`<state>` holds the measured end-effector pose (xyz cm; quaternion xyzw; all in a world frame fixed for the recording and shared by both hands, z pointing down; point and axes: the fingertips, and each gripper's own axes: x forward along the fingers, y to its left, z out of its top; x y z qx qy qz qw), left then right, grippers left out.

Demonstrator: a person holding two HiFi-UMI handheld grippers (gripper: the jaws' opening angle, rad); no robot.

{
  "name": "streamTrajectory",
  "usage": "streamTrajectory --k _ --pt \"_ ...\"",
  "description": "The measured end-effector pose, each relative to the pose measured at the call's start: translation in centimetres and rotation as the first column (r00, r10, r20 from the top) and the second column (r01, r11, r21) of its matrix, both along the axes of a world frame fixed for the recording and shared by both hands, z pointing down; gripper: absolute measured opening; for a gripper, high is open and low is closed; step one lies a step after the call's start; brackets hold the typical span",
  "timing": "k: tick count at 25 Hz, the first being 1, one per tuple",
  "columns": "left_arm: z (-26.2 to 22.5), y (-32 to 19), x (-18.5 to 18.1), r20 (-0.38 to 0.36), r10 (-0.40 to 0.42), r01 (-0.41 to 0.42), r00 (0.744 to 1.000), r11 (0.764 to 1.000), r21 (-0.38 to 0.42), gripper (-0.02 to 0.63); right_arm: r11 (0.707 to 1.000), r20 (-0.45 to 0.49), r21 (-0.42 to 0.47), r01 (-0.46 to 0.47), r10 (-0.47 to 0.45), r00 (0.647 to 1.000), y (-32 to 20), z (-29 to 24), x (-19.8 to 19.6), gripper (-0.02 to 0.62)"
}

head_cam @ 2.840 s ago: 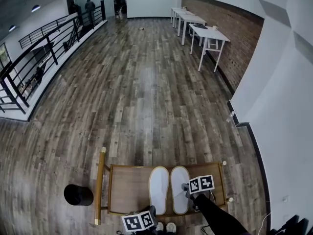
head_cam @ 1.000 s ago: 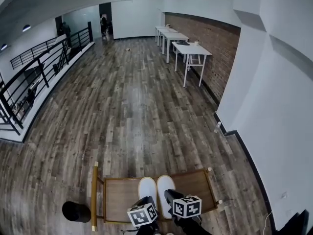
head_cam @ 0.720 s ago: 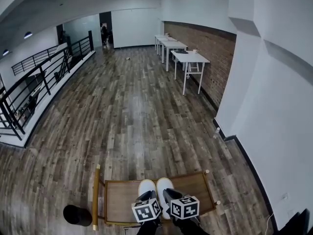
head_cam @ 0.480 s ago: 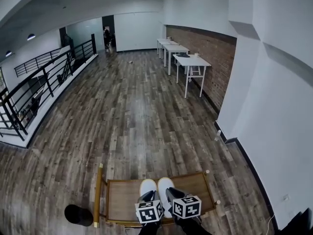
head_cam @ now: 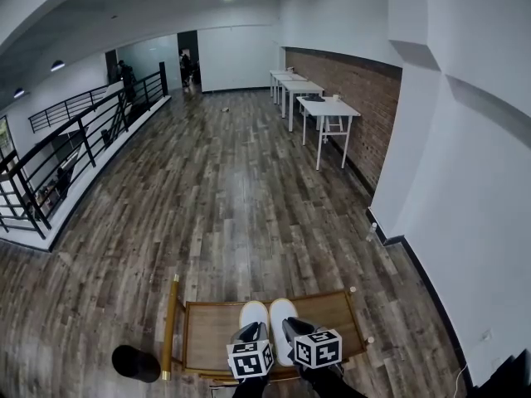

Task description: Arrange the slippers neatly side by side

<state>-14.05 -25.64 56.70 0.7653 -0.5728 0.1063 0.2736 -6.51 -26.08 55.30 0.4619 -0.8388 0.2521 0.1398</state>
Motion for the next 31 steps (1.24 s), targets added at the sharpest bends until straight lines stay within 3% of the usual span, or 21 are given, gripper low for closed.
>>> streamTrajectory --k 5,9,31 --pt "0.02 0.31 0.04 0.020 0.014 -0.014 1.000 1.000 0.001 0.038 1.000 -0.012 -0.007 0.012 -0.012 1.000 0.31 0.11 -0.36 0.039" --pt "0.20 0.47 0.26 0.022 0.020 -0.020 1.000 1.000 -0.003 0.038 1.000 -0.023 -0.006 0.015 -0.015 1.000 0.34 0.25 -0.27 -0.002" --pt "0.49 0.46 0.59 0.023 0.016 -0.015 1.000 1.000 -0.021 0.038 0.999 -0.030 -0.026 0.035 -0.036 0.999 0.32 0.63 -0.24 -0.002"
